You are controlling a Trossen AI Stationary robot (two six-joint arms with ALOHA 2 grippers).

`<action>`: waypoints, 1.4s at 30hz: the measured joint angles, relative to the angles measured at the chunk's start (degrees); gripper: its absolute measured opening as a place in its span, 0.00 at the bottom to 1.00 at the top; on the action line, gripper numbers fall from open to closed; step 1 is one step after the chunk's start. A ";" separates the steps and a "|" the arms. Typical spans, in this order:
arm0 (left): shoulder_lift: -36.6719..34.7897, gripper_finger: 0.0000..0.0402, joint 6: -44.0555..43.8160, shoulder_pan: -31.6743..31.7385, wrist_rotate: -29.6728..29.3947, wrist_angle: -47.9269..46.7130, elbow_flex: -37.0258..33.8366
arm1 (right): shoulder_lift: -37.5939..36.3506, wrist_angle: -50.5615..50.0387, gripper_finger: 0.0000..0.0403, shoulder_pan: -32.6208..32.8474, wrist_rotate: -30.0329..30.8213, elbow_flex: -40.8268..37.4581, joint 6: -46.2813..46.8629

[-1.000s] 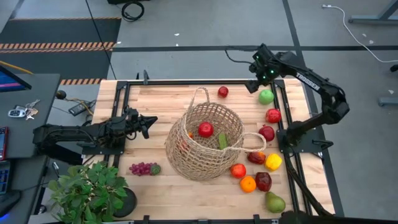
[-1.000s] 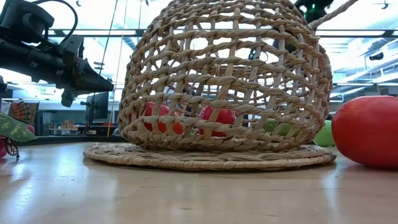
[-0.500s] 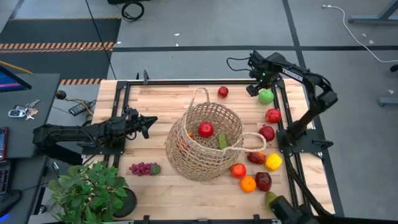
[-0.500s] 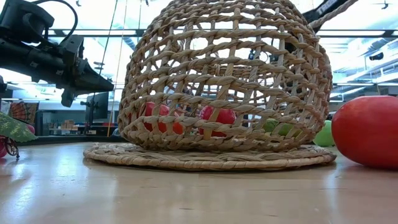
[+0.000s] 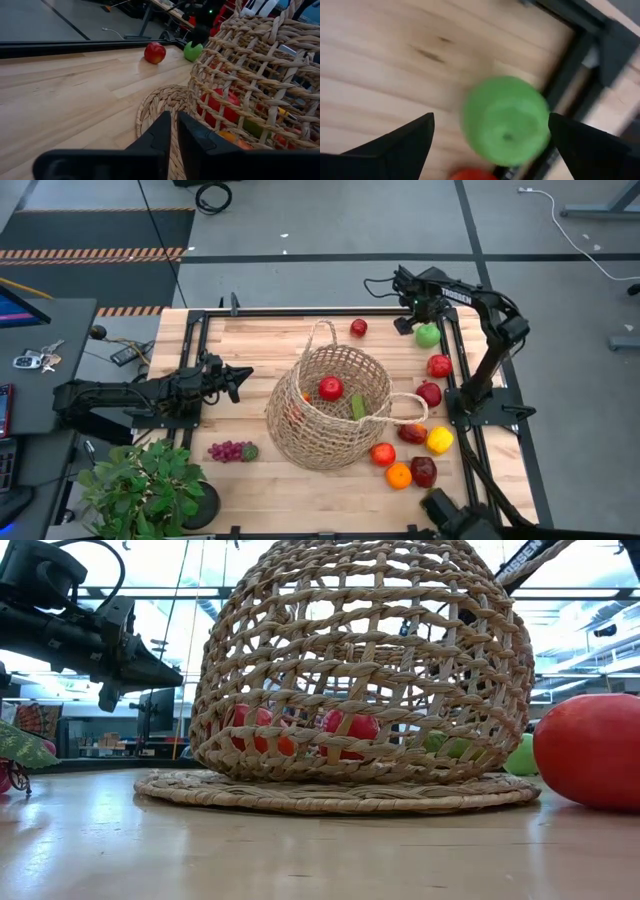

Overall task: Build produce basket
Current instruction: Put the red apple into the brown basket

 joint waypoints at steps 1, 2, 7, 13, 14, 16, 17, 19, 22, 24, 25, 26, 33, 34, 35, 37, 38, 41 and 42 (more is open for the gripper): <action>0.00 0.10 0.02 0.00 -0.02 0.00 0.02 | -0.14 1.21 0.98 0.45 -1.39 -0.01 -0.66; 0.00 0.10 0.00 0.00 -0.01 0.00 0.00 | -0.51 3.10 0.98 0.99 -2.82 -0.02 -0.87; 0.00 0.09 -0.02 0.01 0.00 0.02 0.00 | -2.54 16.61 0.98 2.32 -13.60 0.03 2.61; 0.00 0.08 -0.04 0.02 0.00 0.02 0.00 | -0.60 29.97 0.98 3.84 -21.72 0.05 -0.63; 0.00 0.09 -0.02 0.01 -0.01 0.02 0.00 | -0.11 31.84 0.98 4.32 -21.80 0.04 -2.30; 0.00 0.09 -0.03 0.02 -0.02 0.02 0.00 | 0.70 35.92 0.98 5.32 -23.02 0.05 -4.46; 0.00 0.10 -0.04 0.01 0.00 0.01 0.00 | 1.09 37.87 0.98 5.67 -23.42 0.05 -4.98; 0.00 0.10 -0.02 0.01 -0.01 0.02 0.00 | 2.04 40.90 0.98 6.34 -23.66 0.05 -6.02; 0.00 0.10 -0.07 0.00 -0.01 0.02 0.00 | 3.67 43.97 0.98 7.03 -24.48 0.05 -8.39; 0.00 0.09 -0.03 0.02 -0.02 0.02 0.00 | 4.88 44.49 0.98 7.46 -26.09 0.05 -9.94; 0.00 0.09 -0.04 0.02 0.00 0.02 0.00 | 5.52 44.58 0.98 7.59 -27.00 0.05 -10.65; 0.00 0.08 -0.07 0.00 0.00 0.02 0.00 | 6.03 44.47 0.98 7.84 -27.52 0.05 -11.46; 0.00 0.09 -0.04 0.02 -0.01 0.02 0.01 | 9.21 43.52 0.98 9.83 -28.00 0.05 -15.78; 0.00 0.10 -0.05 0.01 0.00 0.03 0.00 | 9.47 43.35 0.98 10.05 -28.15 0.05 -16.21; 0.00 0.10 -0.04 0.02 0.00 0.03 0.00 | 9.81 42.83 0.98 10.16 -28.17 0.05 -16.82; 0.00 0.10 -0.02 0.00 0.00 0.02 0.00 | 10.41 42.05 0.98 10.50 -27.82 0.05 -17.82; 0.00 0.10 -0.04 0.00 0.00 0.04 0.00 | 10.46 41.24 0.98 10.58 -27.29 0.01 -18.32; 0.00 0.09 -0.02 0.01 -0.01 0.02 0.00 | 10.70 40.98 0.98 10.79 -24.95 0.05 -19.28; 0.00 0.09 -0.04 0.01 -0.02 0.03 0.00 | 10.76 40.51 0.98 10.79 -24.83 0.05 -19.54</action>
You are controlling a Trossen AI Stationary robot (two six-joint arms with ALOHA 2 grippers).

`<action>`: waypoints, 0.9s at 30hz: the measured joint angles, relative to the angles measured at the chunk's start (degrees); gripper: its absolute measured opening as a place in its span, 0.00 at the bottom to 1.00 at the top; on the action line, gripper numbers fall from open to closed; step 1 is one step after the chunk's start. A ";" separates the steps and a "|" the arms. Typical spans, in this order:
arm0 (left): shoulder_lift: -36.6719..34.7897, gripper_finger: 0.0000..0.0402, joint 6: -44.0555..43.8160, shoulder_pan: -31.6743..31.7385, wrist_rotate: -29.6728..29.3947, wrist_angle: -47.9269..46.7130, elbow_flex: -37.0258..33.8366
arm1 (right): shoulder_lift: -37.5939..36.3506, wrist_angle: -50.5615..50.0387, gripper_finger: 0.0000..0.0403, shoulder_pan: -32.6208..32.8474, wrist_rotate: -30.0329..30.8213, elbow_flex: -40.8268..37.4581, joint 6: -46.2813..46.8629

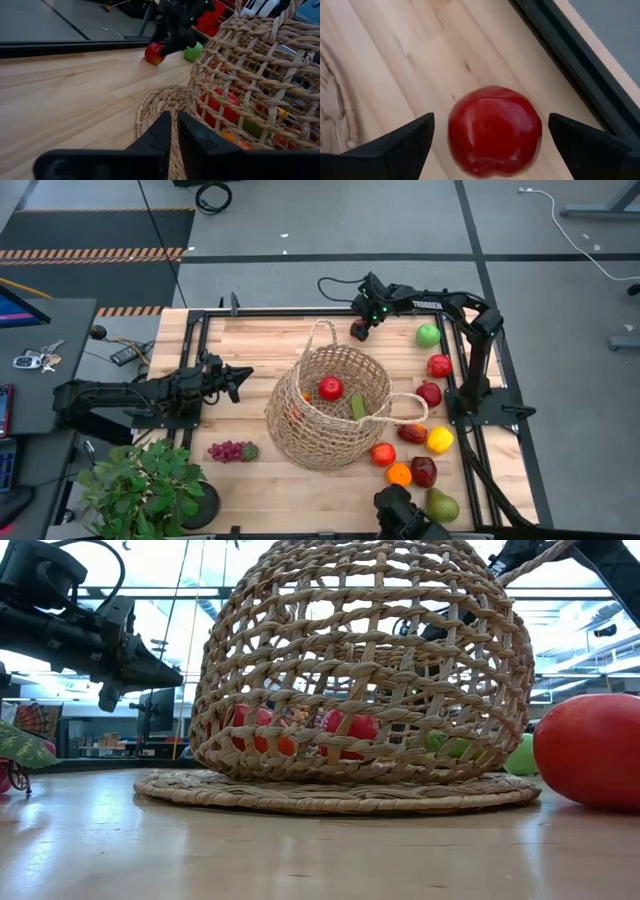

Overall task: Build produce basket
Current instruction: Put the red apple into the brown basket

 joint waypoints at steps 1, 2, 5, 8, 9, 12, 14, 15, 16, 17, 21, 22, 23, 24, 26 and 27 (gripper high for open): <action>0.00 0.08 0.00 -0.01 0.02 -0.01 0.00 | 0.11 0.05 0.98 -0.02 0.00 0.00 -0.12; 0.00 0.08 0.02 0.01 0.02 0.01 0.00 | 0.18 -0.21 0.98 -0.02 0.00 0.00 -0.29; 0.00 0.08 0.00 -0.01 0.02 0.01 0.00 | 0.44 -2.23 0.94 -0.02 0.51 0.00 -2.05; 0.00 0.09 0.02 0.01 0.02 0.01 0.00 | 0.47 -3.58 0.88 0.04 1.44 -0.02 -2.71; 0.00 0.09 0.02 0.01 0.00 0.01 0.00 | 0.47 -3.39 0.86 0.04 1.46 -0.02 -2.65; 0.00 0.10 0.04 0.00 0.01 -0.01 0.00 | 0.45 -3.02 0.79 0.00 1.46 -0.02 -2.64; 0.00 0.10 0.02 -0.01 0.00 -0.01 0.01 | 0.44 -2.53 0.74 0.02 1.46 -0.02 -2.66; 0.00 0.10 0.03 0.01 0.02 -0.01 0.00 | 0.43 -2.51 0.72 0.02 1.46 -0.02 -2.66; 0.00 0.09 0.04 0.01 0.00 -0.01 0.00 | 0.43 -2.53 0.71 0.02 1.46 -0.02 -2.66; 0.00 0.09 0.04 0.00 0.00 -0.01 0.00 | 0.43 -2.69 0.69 0.02 1.46 -0.02 -2.64; 0.00 0.08 0.04 0.00 0.00 -0.01 0.00 | 0.35 -3.94 0.68 0.04 0.74 0.00 -2.57; 0.00 0.08 0.02 -0.01 0.01 -0.01 0.00 | 0.31 -4.44 0.69 0.04 0.03 0.01 -2.40; 0.00 0.08 0.04 0.01 0.00 -0.01 0.00 | 0.29 -5.12 0.69 0.07 -0.71 0.18 -1.91; 0.00 0.09 0.04 0.01 0.00 -0.01 0.02 | 0.22 -5.89 0.69 0.07 -1.80 0.41 -1.46; 0.00 0.09 0.02 0.01 0.00 -0.01 0.00 | -0.21 -7.24 0.69 0.20 -3.51 0.99 -1.16; 0.00 0.10 0.04 -0.01 0.02 -0.01 0.02 | -0.79 -7.39 0.69 0.28 -4.22 1.34 -1.19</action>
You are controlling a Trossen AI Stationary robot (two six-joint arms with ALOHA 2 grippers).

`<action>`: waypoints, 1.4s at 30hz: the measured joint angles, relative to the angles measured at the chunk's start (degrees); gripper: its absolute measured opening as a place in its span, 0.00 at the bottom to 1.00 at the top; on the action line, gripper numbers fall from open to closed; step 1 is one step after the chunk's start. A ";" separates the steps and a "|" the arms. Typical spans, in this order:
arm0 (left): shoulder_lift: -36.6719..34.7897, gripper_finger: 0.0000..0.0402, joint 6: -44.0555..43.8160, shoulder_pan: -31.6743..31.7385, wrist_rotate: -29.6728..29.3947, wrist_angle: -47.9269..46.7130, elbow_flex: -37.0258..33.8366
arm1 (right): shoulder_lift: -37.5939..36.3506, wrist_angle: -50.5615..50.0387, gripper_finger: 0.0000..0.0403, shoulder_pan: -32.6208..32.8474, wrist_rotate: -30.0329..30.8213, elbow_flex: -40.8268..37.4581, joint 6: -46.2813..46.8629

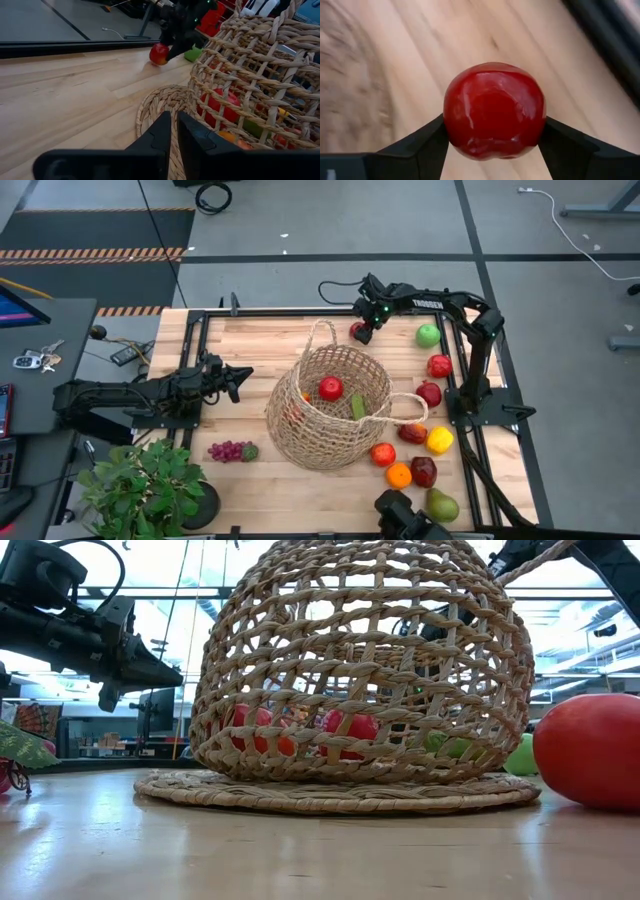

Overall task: Build produce basket
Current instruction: Put the red apple into the brown basket

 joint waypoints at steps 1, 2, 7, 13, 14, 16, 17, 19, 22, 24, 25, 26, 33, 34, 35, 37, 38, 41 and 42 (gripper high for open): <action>0.00 0.10 0.00 0.00 -0.02 0.00 -0.02 | -0.80 -0.18 0.69 0.08 -0.60 0.41 -0.17; 0.00 0.10 0.00 0.01 -0.01 0.00 -0.01 | -1.72 -0.27 0.69 0.17 -0.90 0.81 -0.24; 0.00 0.09 -0.02 0.00 -0.02 0.00 -0.02 | -6.57 -0.77 0.69 0.16 -3.84 2.44 -0.68; 0.00 0.08 0.00 0.02 -0.01 0.00 -0.02 | -13.85 -0.75 0.69 0.16 -10.72 4.36 1.99; 0.00 0.09 0.00 0.00 -0.01 0.00 -0.02 | -14.99 -0.49 0.69 0.16 -12.05 4.55 3.25; 0.00 0.09 0.00 0.01 0.00 0.00 0.00 | -17.32 0.90 0.69 0.14 -15.98 4.94 6.89; 0.00 0.10 0.00 0.00 0.00 0.00 -0.02 | -18.30 1.84 0.69 0.14 -18.24 5.09 9.02; 0.00 0.10 0.00 0.00 0.00 0.00 -0.02 | -20.10 4.12 0.69 0.14 -23.51 5.15 13.85; 0.00 0.10 -0.02 0.02 -0.01 0.00 -0.02 | -22.29 9.87 0.69 0.16 -32.01 5.15 22.96; 0.00 0.09 0.00 0.00 0.00 0.00 -0.02 | -23.37 14.28 0.69 0.16 -36.84 5.15 29.29; 0.00 0.09 -0.02 0.02 0.00 0.00 -0.02 | -23.82 16.44 0.69 0.16 -38.93 5.15 32.55; 0.00 0.09 -0.02 0.02 0.00 0.00 -0.02 | -24.17 18.63 0.69 0.20 -40.82 5.15 35.90; 0.00 0.09 -0.01 0.01 0.00 -0.01 -0.02 | -26.08 31.71 0.70 2.82 -44.55 5.15 55.52; 0.00 0.09 -0.02 0.01 -0.01 -0.02 -0.02 | -26.15 32.59 0.70 3.30 -44.53 5.15 57.31; 0.00 0.10 0.00 0.01 -0.01 -0.01 -0.01 | -26.15 33.32 0.70 3.84 -44.34 5.15 58.66; 0.00 0.10 0.00 0.00 -0.01 0.00 -0.02 | -26.15 33.81 0.70 4.83 -43.72 5.15 60.79; 0.00 0.10 -0.02 0.02 0.00 -0.02 -0.02 | -26.15 33.82 0.70 5.48 -43.24 5.15 61.20; 0.00 0.09 -0.02 0.02 -0.01 -0.02 -0.02 | -26.14 32.87 0.70 8.35 -40.79 5.15 61.11; 0.00 0.09 -0.02 0.02 0.00 0.00 -0.02 | -26.13 32.75 0.70 9.51 -40.35 5.15 60.91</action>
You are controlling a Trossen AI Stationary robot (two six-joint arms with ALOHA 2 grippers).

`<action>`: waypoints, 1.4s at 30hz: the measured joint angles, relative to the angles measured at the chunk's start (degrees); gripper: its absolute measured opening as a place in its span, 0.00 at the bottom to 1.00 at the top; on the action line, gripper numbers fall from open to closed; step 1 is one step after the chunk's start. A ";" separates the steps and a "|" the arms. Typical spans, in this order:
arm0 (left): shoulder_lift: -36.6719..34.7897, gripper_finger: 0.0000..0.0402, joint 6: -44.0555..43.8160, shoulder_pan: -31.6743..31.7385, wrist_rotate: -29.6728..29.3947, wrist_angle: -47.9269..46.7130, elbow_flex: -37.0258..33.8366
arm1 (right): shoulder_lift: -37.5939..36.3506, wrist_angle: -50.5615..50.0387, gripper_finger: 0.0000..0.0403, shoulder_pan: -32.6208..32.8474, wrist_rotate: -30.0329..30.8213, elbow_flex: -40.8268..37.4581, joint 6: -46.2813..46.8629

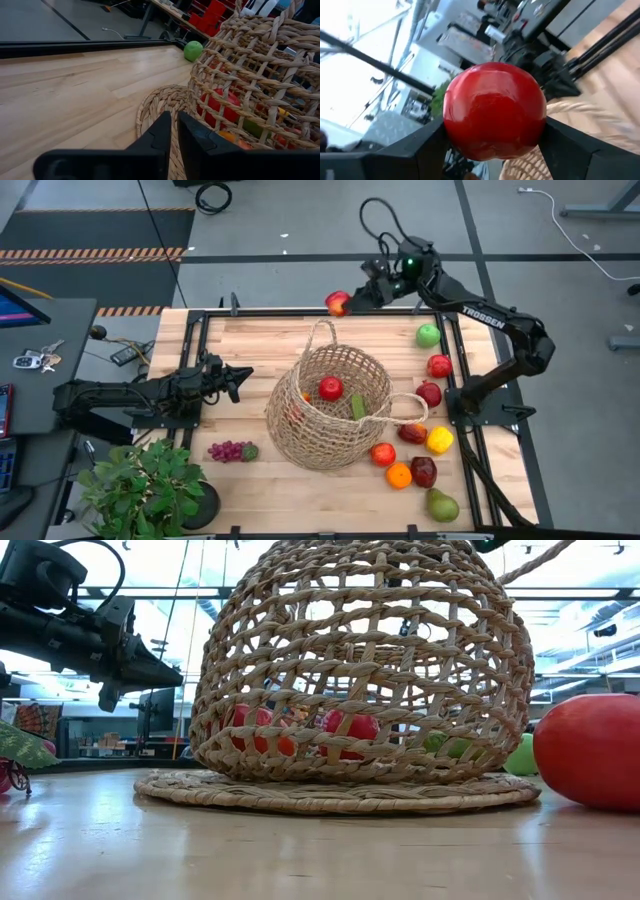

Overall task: Build produce basket
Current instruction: Put the red apple into the brown basket

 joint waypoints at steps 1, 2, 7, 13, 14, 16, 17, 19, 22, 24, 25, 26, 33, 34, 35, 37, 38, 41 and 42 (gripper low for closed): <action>0.00 0.09 0.02 -0.02 -0.02 -0.02 0.00 | 0.00 0.02 0.70 1.18 0.49 0.00 -0.35; 0.00 0.08 0.02 -0.02 0.00 -0.02 0.00 | 0.00 0.09 0.70 2.34 1.04 0.00 -0.85; 0.00 0.09 0.00 0.00 0.00 -0.02 0.02 | 0.00 0.01 0.70 6.56 4.19 0.00 -0.78; 0.00 0.10 0.02 -0.01 0.00 -0.02 0.01 | 0.00 -1.67 0.70 10.90 7.18 0.00 0.22; 0.00 0.10 0.02 -0.01 0.00 -0.02 0.00 | 0.01 -2.38 0.70 11.66 7.24 0.00 0.61; 0.00 0.09 0.00 -0.02 0.00 -0.02 0.00 | -0.13 -4.50 0.70 13.21 7.28 0.00 1.50; 0.00 0.09 0.02 -0.01 -0.02 -0.02 0.01 | -0.26 -5.50 0.70 13.98 7.29 0.00 1.72; 0.00 0.09 0.00 0.00 -0.02 -0.02 0.00 | -1.17 -8.28 0.70 15.36 7.45 0.00 1.64; 0.00 0.08 0.02 0.00 -0.02 -0.02 0.00 | -3.28 -12.78 0.70 17.06 8.95 0.00 -1.20; 0.00 0.08 0.00 -0.02 0.00 -0.02 0.00 | -4.98 -16.39 0.70 17.68 11.51 0.00 -3.58; 0.00 0.09 0.02 -0.01 -0.01 -0.01 0.00 | -5.89 -18.13 0.70 17.88 12.86 0.00 -4.59; 0.00 0.09 0.02 -0.01 0.00 -0.02 0.00 | -6.93 -19.79 0.70 17.98 14.26 0.00 -5.61; 0.00 0.10 0.02 0.00 0.00 -0.02 0.00 | -13.29 -35.08 0.70 20.75 24.40 0.00 -12.07; 0.00 0.09 0.02 -0.01 0.00 -0.01 0.00 | -14.11 -37.18 0.70 21.71 26.57 0.00 -13.27; 0.00 0.09 0.00 -0.01 -0.01 -0.02 0.00 | -14.85 -39.25 0.70 22.71 29.07 0.00 -14.60; 0.00 0.08 0.02 -0.01 -0.01 -0.02 0.00 | -15.66 -42.60 0.70 24.89 34.52 0.00 -17.41; 0.00 0.08 0.02 -0.01 0.00 -0.02 0.00 | -15.78 -43.72 0.70 26.06 37.32 0.00 -18.88; 0.00 0.08 0.02 -0.02 -0.02 -0.02 0.00 | -15.76 -45.54 0.70 29.52 44.57 0.00 -24.57; 0.00 0.09 0.01 -0.02 -0.02 -0.02 0.00 | -15.46 -45.71 0.70 30.54 47.00 0.00 -26.75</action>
